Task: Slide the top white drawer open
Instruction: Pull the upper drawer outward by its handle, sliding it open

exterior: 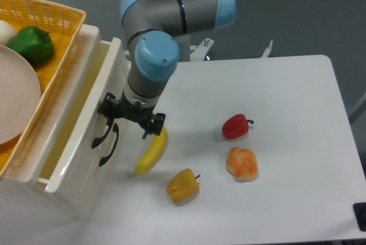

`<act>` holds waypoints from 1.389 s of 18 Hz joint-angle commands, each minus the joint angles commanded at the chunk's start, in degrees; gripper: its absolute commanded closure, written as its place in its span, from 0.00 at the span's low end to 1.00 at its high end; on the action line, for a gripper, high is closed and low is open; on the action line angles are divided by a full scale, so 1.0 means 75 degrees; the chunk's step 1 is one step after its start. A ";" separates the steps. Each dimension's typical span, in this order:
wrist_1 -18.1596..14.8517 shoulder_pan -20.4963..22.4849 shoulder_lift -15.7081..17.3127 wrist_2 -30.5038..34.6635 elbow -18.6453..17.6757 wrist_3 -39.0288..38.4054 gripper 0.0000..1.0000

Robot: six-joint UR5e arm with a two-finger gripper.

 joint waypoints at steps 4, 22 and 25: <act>0.0280 0.0188 -0.0012 0.0000 0.0012 0.0071 0.00; 0.0469 0.0868 -0.0129 0.0000 0.0164 0.0399 0.00; 0.0457 0.0973 -0.0152 0.0000 0.0164 0.0470 0.00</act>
